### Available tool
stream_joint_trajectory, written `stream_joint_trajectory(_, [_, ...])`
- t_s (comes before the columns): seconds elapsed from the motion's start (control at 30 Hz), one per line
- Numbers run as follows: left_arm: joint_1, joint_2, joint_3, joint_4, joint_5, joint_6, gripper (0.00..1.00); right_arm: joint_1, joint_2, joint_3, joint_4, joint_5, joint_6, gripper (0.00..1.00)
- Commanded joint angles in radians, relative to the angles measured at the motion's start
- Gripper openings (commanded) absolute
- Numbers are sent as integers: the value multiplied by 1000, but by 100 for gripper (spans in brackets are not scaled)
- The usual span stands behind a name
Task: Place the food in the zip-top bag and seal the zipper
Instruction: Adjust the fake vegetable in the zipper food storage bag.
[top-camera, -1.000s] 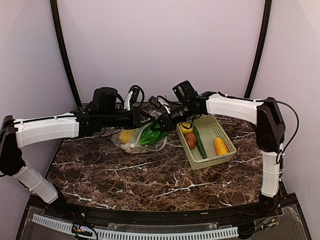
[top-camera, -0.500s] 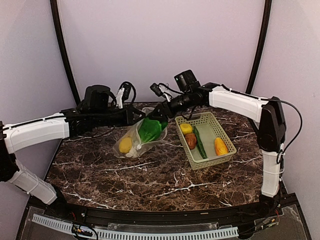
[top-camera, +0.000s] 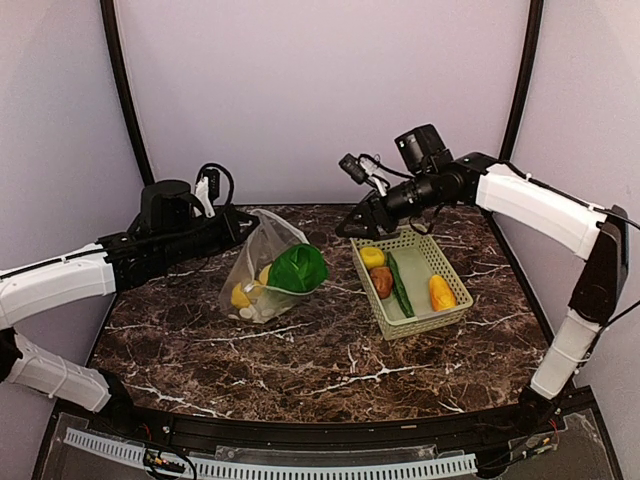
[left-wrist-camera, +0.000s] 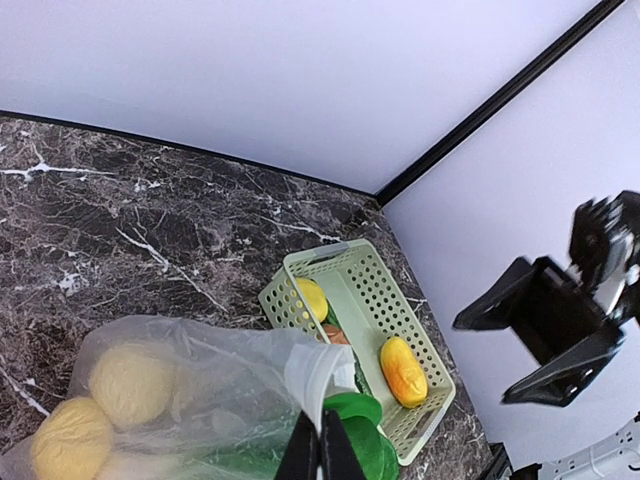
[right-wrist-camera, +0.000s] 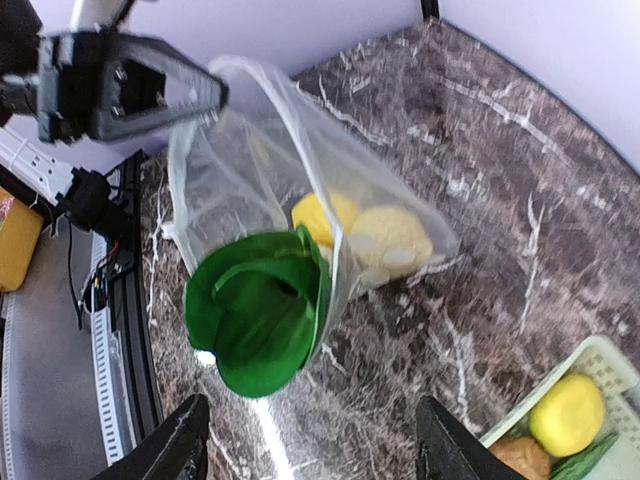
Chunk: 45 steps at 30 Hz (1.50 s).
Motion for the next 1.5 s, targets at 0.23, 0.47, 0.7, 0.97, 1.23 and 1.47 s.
stream_joint_trajectory(0.23, [7,-5,-47,85,-5,-64,1,23,71,-39,-37,-178,-99,56])
stream_joint_trajectory(0.47, [7,8,-29,58,13,-59,1,98,88,20,-57,-120,-133,54])
stream_joint_trajectory(0.7, [7,15,-26,60,15,-65,1,171,216,124,-124,-46,-112,55])
stream_joint_trajectory(0.97, [7,18,-23,61,52,-72,1,208,327,212,-189,72,-67,54])
stream_joint_trajectory(1.23, [7,30,-37,69,59,-73,1,197,297,246,-150,79,-49,0])
stream_joint_trajectory(1.47, [7,30,-49,65,42,-53,1,164,159,181,-84,27,-47,0])
